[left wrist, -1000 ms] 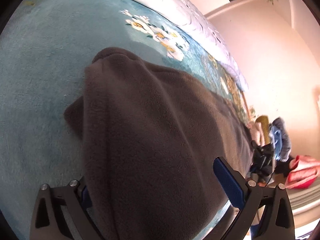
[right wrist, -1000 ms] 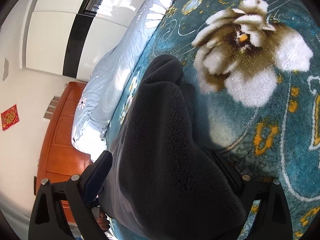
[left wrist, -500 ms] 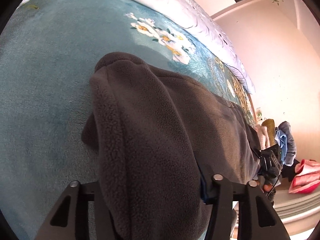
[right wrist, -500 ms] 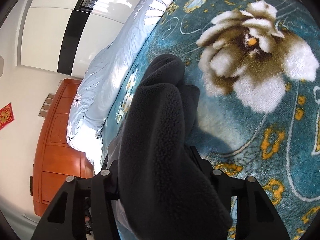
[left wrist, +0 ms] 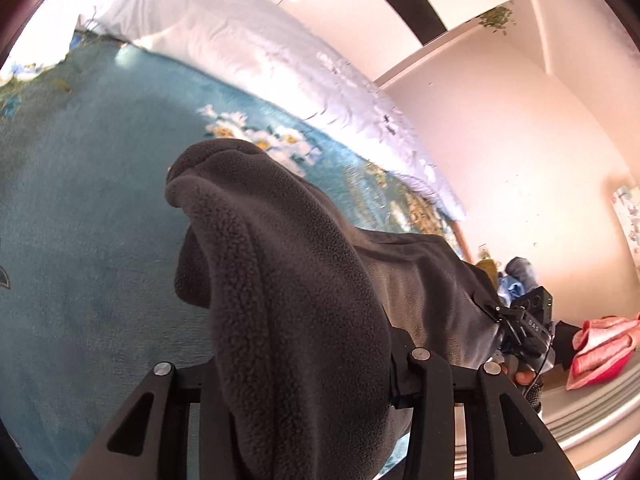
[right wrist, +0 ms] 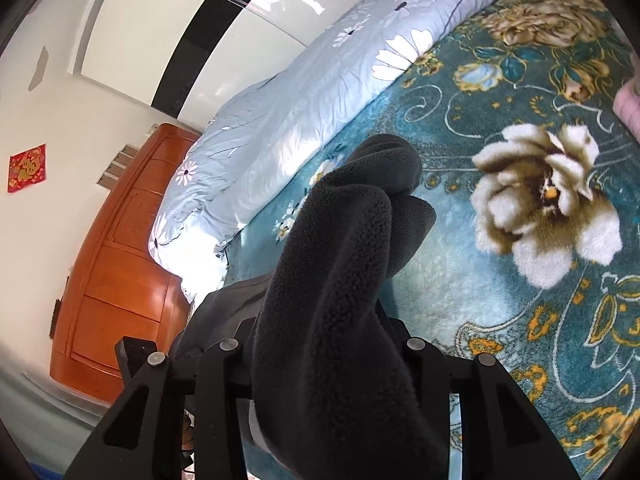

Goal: Fold clothes
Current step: 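Grip the grey fleece bundle's sides with both tools and lift it, then carry the lifted grey bundle with both tools toward the folded clothes stack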

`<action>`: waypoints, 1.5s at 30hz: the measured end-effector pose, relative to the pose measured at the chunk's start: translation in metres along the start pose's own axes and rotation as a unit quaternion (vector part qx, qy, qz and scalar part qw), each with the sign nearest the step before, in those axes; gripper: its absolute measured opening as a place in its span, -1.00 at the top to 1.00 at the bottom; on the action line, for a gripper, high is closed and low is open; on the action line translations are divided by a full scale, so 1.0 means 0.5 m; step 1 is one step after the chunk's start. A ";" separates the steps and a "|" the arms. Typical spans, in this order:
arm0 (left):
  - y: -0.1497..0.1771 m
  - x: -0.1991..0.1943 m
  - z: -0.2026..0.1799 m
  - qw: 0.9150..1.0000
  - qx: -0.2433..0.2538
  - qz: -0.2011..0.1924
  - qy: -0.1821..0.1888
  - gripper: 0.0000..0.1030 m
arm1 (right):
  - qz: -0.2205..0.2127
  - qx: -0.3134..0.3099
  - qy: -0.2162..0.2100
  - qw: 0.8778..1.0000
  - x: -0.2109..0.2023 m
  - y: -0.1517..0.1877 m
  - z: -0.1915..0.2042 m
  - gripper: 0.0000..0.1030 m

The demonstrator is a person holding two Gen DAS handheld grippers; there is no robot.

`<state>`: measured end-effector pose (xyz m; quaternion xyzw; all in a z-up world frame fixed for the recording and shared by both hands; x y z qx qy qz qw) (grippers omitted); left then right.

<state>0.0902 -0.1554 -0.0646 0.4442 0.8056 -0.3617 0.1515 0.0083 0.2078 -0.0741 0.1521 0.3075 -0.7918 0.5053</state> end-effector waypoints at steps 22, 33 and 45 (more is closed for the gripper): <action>-0.162 0.010 -0.470 0.977 0.140 -0.074 0.141 0.16 | -0.097 -0.128 0.003 0.987 -0.421 -0.244 0.166 0.17; -0.205 0.136 -0.705 0.959 0.181 -0.053 0.212 0.16 | -0.152 -0.146 0.045 0.977 -0.653 -0.352 0.122 0.17; -0.163 0.321 -0.900 0.947 0.206 0.002 0.247 0.16 | -0.175 -0.095 0.067 0.978 -0.838 -0.420 -0.076 0.17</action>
Point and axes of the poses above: each gripper's, at about its wrist camera, not at the fingertips, and x roughly the way its jaws point, z to its left, y to its underside, the point moved 3 cm from there along x, roughly the way its jaws point, and after that the axes turned 3 degrees about x, right-handed, at the moved point
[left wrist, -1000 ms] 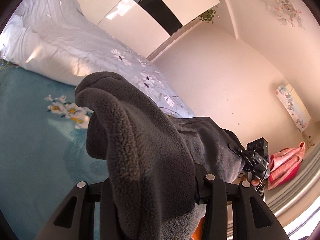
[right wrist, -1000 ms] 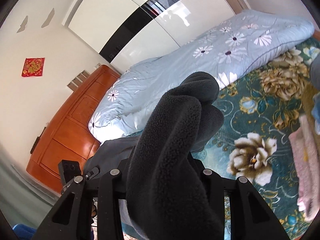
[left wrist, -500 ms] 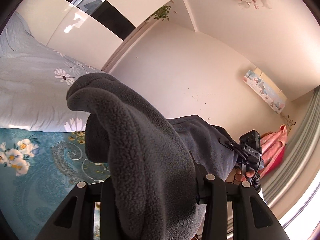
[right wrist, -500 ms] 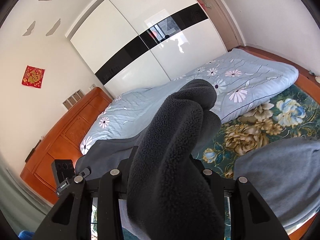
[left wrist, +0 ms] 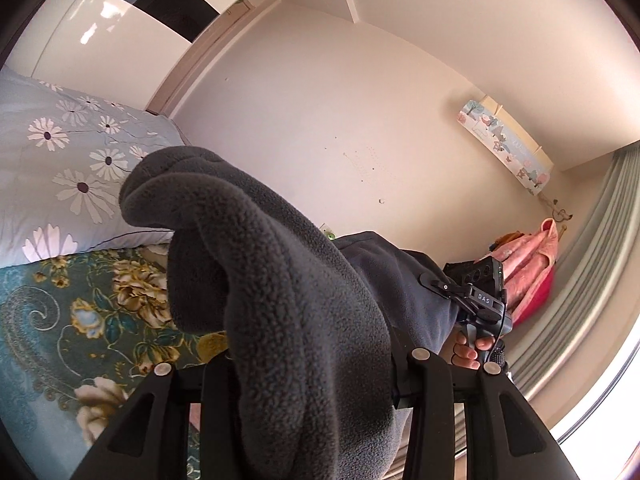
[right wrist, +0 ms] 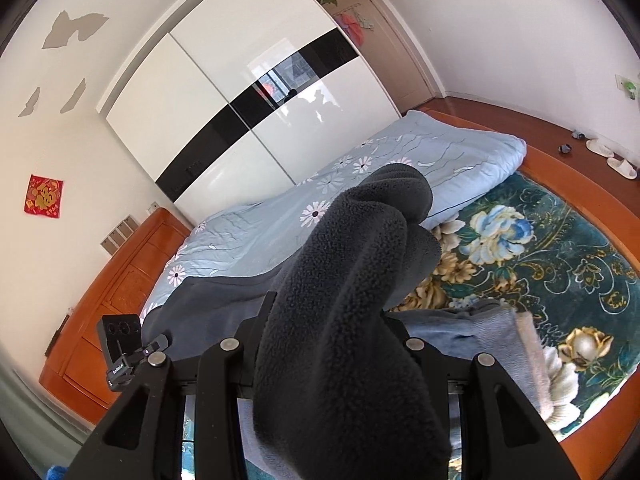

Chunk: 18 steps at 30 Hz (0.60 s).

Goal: Fold clothes
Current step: 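Carry the lifted grey bundle with both tools toward the folded clothes stack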

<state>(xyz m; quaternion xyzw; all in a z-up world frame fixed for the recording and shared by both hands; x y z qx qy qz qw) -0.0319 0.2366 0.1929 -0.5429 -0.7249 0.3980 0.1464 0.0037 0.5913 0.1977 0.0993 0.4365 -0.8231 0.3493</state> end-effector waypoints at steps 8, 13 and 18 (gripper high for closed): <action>0.047 0.107 -0.081 1.000 0.015 0.015 0.022 0.16 | 0.000 0.020 -0.020 1.000 -0.044 -0.030 -0.158 0.17; 0.109 0.123 -0.088 0.999 0.036 0.008 0.005 0.16 | 0.014 0.025 -0.051 0.998 -0.017 -0.005 -0.243 0.16; 0.154 0.146 -0.043 0.999 0.001 0.033 -0.013 0.16 | 0.030 0.057 -0.063 0.996 0.014 0.032 -0.330 0.14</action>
Point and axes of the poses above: each gripper's, at about its wrist camera, not at the fingertips, and x roughly the way its jaws point, z to its left, y to its underside, the point moved 3 cm from there along x, roughly the way its jaws point, and after that the axes turned 3 degrees about x, right-handed, at the moved point
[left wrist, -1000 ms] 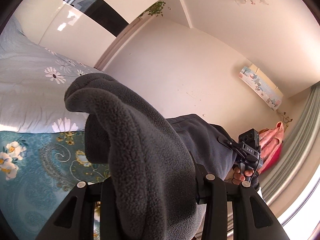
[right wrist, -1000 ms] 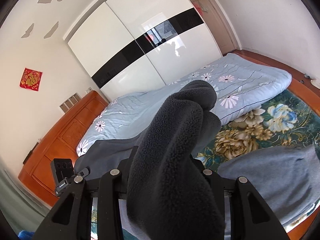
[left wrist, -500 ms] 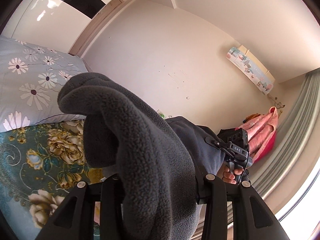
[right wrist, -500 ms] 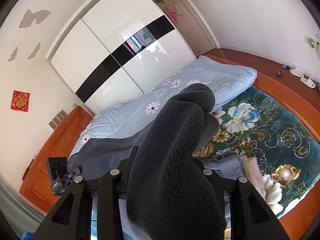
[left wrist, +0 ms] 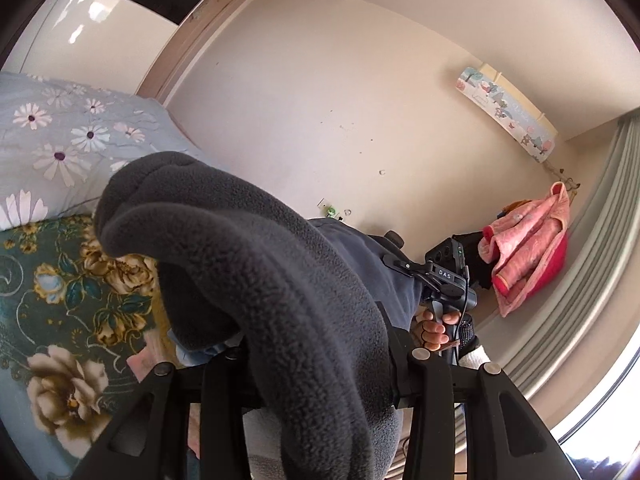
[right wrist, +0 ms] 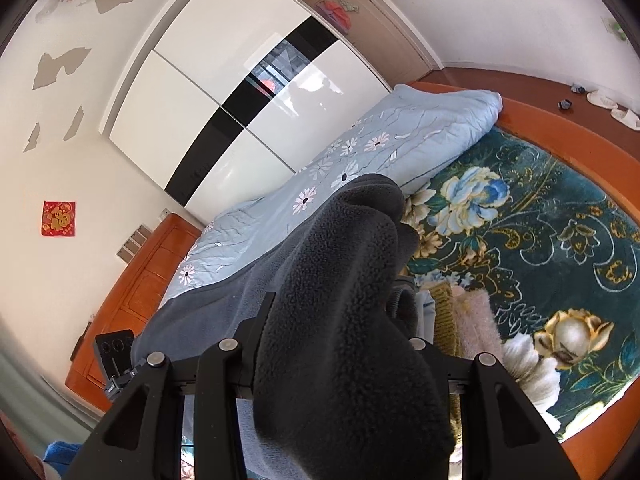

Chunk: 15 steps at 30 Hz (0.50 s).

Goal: Fold clothes
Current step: 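Carry the lifted grey bundle with both tools toward the folded clothes stack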

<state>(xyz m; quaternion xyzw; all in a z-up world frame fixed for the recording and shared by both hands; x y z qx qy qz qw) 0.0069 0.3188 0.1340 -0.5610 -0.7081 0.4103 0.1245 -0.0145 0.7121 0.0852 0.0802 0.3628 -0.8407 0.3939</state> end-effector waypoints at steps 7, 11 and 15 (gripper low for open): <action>0.073 0.033 0.089 0.997 -0.075 0.025 -0.006 0.10 | 0.001 0.048 -0.032 0.998 0.026 0.035 -0.098 0.03; 0.093 0.052 0.101 0.996 -0.086 0.028 -0.010 0.04 | -0.002 0.064 -0.049 0.997 0.031 0.048 -0.130 0.00; 0.098 0.060 0.108 0.995 -0.092 0.025 -0.019 0.00 | -0.001 0.080 -0.047 0.996 0.040 0.052 -0.149 -0.04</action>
Point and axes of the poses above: each gripper's, at about its wrist camera, not at the fingertips, and x roughly the way its jaws point, z to its left, y to its underside, the point moved 3 cm from there along x, roughly the way its jaws point, and after that the axes turned 3 degrees about x, right-handed, at the moved point
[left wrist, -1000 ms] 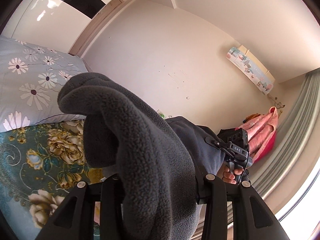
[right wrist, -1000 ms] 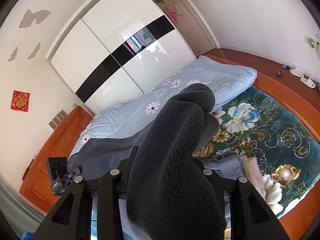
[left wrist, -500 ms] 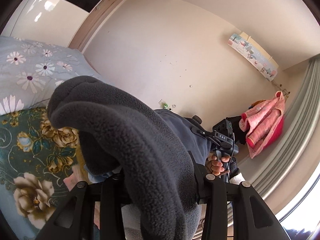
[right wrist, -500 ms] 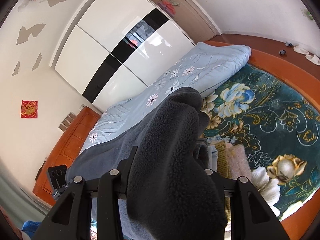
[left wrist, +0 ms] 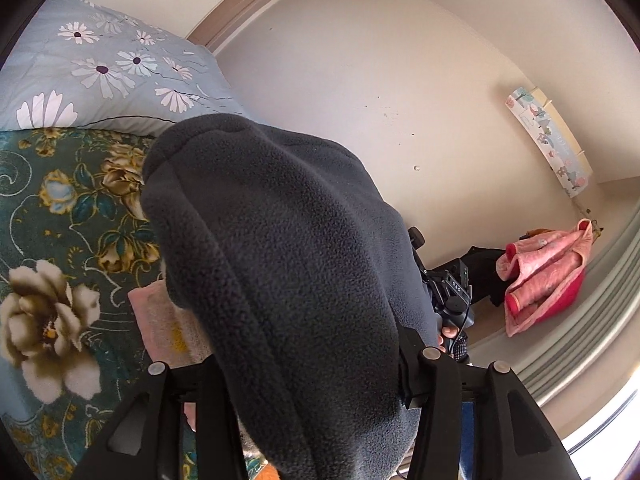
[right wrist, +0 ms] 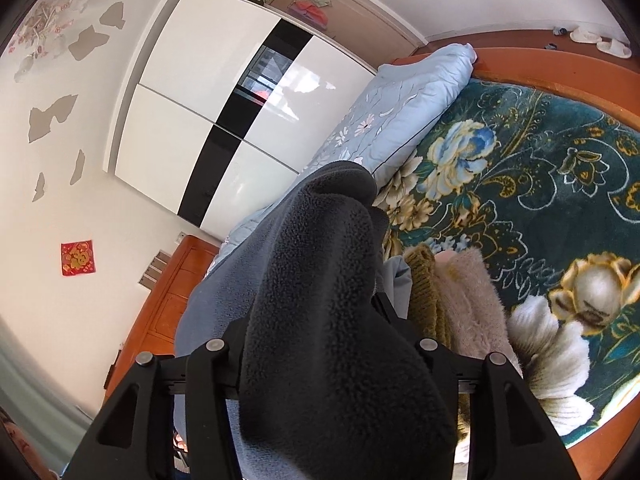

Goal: Fold clothes
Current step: 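Carry the lifted grey bundle with both tools toward the folded clothes stack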

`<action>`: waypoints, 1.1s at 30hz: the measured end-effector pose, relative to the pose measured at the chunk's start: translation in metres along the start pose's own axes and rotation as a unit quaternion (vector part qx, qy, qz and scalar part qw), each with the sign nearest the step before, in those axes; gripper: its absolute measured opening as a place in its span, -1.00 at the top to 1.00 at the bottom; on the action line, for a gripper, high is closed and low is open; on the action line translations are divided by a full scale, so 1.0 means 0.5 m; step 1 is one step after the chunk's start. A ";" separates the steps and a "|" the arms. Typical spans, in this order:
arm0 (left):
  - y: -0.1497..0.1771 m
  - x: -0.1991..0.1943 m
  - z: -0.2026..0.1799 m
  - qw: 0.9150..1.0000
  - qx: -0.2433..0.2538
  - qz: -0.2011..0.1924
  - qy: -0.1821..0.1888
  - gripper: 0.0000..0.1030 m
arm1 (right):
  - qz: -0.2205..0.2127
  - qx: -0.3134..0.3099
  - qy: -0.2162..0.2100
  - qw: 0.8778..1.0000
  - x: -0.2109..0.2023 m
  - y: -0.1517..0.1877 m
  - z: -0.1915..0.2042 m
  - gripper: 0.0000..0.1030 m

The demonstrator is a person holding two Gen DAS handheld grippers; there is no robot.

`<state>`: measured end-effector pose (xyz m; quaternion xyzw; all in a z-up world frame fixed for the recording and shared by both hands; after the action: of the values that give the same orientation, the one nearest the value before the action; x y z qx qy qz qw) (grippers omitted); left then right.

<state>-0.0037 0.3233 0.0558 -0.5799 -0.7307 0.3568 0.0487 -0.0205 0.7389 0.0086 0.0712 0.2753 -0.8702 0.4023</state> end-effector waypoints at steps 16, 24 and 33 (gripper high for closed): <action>-0.029 -0.086 0.017 0.996 -0.043 -0.055 -0.047 -0.50 | -0.039 0.009 0.058 0.998 -0.045 -0.019 0.022 -0.34; -0.065 -0.198 0.070 0.976 -0.064 -0.107 -0.181 -0.54 | -0.110 0.007 0.160 0.981 -0.145 -0.032 0.038 -0.35; -0.113 -0.173 -0.091 0.970 0.071 -0.078 -0.219 -0.56 | -0.113 -0.131 0.232 0.957 -0.124 -0.022 0.215 -0.35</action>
<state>0.0004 0.2640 0.1517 -0.4244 -0.7394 0.5209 -0.0437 0.0232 0.7280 0.1250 0.1865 0.4786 -0.8261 0.2317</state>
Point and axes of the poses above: each gripper's, at about its wrist camera, not at the fingertips, and x roughly the way its jaws point, z to its left, y to its underside, the point moved 3 cm from there along x, roughly the way its jaws point, and after that the axes turned 3 degrees about x, right-handed, at the moved point
